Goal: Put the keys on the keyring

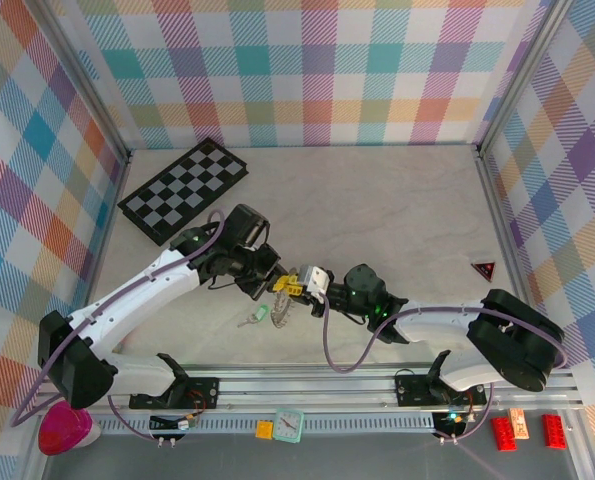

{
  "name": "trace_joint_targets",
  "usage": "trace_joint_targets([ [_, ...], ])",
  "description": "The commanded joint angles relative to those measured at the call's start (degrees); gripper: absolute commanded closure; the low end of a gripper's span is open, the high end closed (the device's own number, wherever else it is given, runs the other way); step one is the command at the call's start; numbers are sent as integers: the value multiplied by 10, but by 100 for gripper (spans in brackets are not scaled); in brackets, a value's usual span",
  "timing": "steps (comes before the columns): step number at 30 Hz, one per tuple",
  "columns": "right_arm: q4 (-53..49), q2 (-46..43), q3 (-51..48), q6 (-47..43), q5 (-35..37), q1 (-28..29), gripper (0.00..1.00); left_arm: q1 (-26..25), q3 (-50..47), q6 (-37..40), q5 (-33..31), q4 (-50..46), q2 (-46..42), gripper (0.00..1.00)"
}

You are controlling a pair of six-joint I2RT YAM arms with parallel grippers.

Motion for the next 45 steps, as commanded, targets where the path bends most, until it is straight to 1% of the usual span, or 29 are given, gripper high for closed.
trace_joint_targets([
  [1,18,2,9,12,-15,1,93,-4,-10,-4,11,-2,-23,100],
  [3,2,-2,11,10,-18,1,99,-6,-16,4,-1,7,-30,100],
  [5,-19,-7,13,6,-18,1,100,-6,-18,19,-21,18,-37,76],
  [6,-28,-12,14,4,-19,1,100,-7,-18,30,-33,22,-41,66],
  [7,-45,-18,16,2,-20,2,100,-7,-15,47,-48,24,-45,57],
  [9,-88,-31,22,-3,-25,1,100,-8,-5,93,-85,26,-52,46],
  [12,-155,-48,32,-11,-33,1,100,-7,20,216,-172,30,-62,34],
  [14,-193,-56,40,-18,-39,1,100,-7,23,326,-235,58,-75,32],
  [16,-234,-63,50,-27,-41,1,100,-7,4,417,-294,93,-99,32],
  [18,-277,-76,60,-34,-50,0,100,-7,-38,533,-328,156,-135,32],
  [19,-299,-83,65,-40,-60,-1,100,-8,-64,604,-339,184,-157,32],
  [20,-324,-89,72,-43,-65,-1,100,-7,-94,682,-338,209,-178,28],
  [22,-354,-98,81,-50,-74,-1,100,-7,-148,831,-324,232,-208,28],
  [24,-383,-103,93,-58,-79,-3,100,-6,-179,920,-315,223,-227,28],
  [25,-399,-105,99,-62,-81,-2,100,-6,-190,962,-294,215,-232,29],
  [27,-423,-108,108,-68,-85,-3,100,-6,-197,1038,-220,189,-234,32],
  [29,-441,-111,114,-73,-86,-3,100,-5,-200,1089,-150,171,-230,37],
  [31,-458,-112,120,-77,-85,-5,100,-6,-205,1124,-98,166,-227,42],
  [34,-485,-113,133,-84,-88,-7,100,-6,-235,1142,-48,210,-234,50],
  [37,-507,-112,149,-89,-95,-8,100,-5,-264,1173,7,245,-231,55],
  [42,-540,-112,169,-97,-99,-9,100,-6,-303,1206,56,289,-231,57],
  [45,-553,-109,178,-101,-100,-8,100,-6,-317,1193,81,344,-220,57],
])
